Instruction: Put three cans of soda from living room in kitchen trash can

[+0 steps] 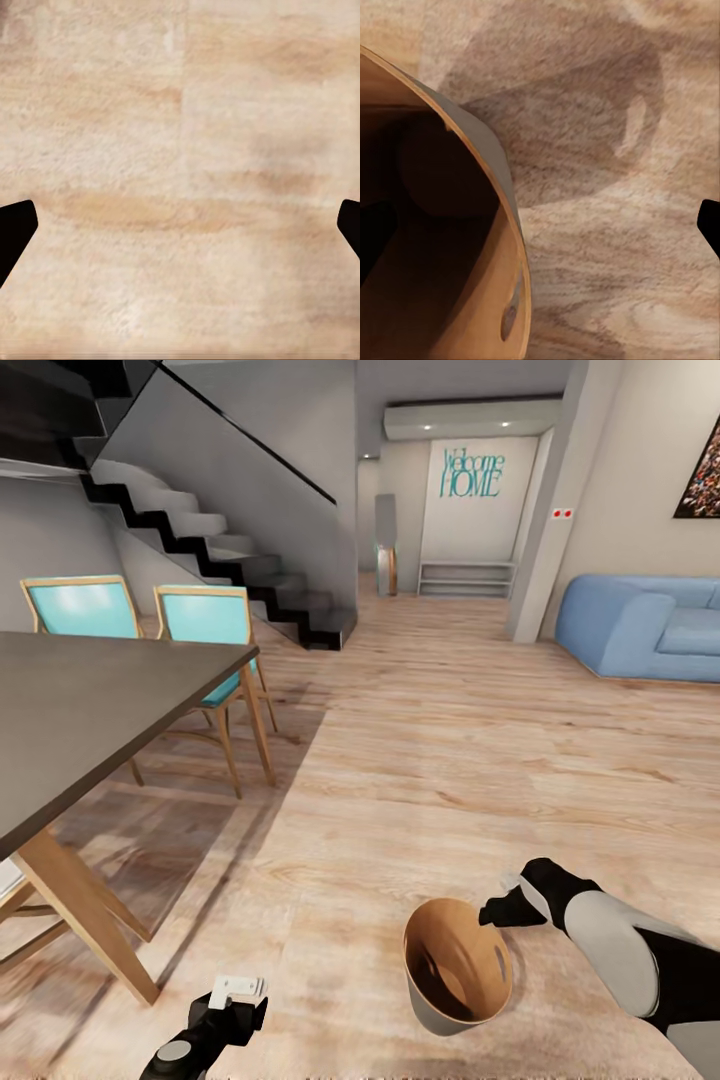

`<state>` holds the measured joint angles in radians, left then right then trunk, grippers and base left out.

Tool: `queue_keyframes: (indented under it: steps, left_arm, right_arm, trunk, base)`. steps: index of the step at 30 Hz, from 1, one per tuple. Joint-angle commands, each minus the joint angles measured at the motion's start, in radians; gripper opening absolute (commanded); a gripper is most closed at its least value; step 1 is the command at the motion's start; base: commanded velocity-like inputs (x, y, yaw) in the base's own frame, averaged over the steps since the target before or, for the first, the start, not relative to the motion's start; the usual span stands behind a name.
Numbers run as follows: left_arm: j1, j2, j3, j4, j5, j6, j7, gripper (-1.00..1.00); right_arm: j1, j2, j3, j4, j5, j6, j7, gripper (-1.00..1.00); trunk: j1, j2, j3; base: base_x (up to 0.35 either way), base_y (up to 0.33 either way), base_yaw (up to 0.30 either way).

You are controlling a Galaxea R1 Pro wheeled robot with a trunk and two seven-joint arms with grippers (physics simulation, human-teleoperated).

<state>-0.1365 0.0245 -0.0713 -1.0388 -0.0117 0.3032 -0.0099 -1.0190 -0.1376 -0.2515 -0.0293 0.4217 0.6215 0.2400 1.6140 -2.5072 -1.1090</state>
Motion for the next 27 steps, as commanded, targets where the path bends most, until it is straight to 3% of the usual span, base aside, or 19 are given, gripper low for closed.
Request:
queue_keyframes:
  steps: [1,11,24,27]
  left_arm:
    - [0.0,0.0,0.0,0.0,0.0,0.0,0.0,1.0]
    - [0.0,0.0,-0.001,0.002,0.0,-0.001,0.001,1.0]
    - [0.0,0.001,-0.001,0.002,0.002,-0.003,0.001,1.0]
    - [0.0,0.001,-0.001,0.002,0.002,-0.003,0.001,1.0]
  right_arm:
    - [0.0,0.0,0.0,0.0,0.001,0.0,0.0,1.0]
    - [0.002,0.001,0.001,-0.001,0.006,0.0,0.0,1.0]
    - [0.003,0.003,0.003,0.0,0.008,0.0,0.0,1.0]
    - [0.003,0.003,0.003,-0.001,0.008,0.0,0.001,1.0]
  trunk:
    - [0.0,0.0,-0.004]
    - [0.005,-0.003,-0.043]
    - [0.005,-0.003,-0.043]
    - [0.006,-0.003,-0.054]
  base:
    - [0.0,0.0,0.0]
    - [0.0,0.0,0.0]
    - [0.0,0.0,0.0]
    - [0.0,0.0,0.0]
